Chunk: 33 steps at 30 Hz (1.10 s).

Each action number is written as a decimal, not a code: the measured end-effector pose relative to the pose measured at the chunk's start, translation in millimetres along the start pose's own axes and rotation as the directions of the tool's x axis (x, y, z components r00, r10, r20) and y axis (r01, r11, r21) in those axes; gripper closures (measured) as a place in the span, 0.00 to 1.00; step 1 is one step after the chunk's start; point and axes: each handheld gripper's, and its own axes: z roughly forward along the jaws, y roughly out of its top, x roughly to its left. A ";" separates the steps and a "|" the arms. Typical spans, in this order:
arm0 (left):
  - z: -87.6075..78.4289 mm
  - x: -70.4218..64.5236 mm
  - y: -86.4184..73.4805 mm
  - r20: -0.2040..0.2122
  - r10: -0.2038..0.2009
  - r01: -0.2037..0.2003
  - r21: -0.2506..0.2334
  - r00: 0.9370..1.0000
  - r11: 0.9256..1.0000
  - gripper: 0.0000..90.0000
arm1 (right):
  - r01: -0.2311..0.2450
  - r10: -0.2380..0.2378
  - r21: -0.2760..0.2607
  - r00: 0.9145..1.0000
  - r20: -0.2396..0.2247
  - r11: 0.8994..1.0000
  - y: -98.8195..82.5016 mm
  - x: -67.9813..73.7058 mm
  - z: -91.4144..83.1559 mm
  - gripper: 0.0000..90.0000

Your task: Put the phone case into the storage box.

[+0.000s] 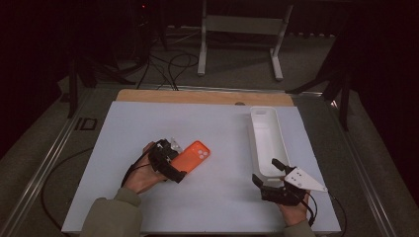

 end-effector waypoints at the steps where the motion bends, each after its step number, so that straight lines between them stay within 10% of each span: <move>1: 2.3 0.1 0.4 0.004 -0.008 0.008 0.003 1.000 1.000 0.00 | 0.000 0.000 0.001 1.000 0.001 1.000 0.0 0.4 0.2 0.12; 33: 28.6 -1.8 3.4 0.037 -0.018 0.013 0.124 0.999 0.992 0.02 | -0.001 0.001 0.002 1.000 0.008 1.000 0.0 -0.4 -1.0 0.12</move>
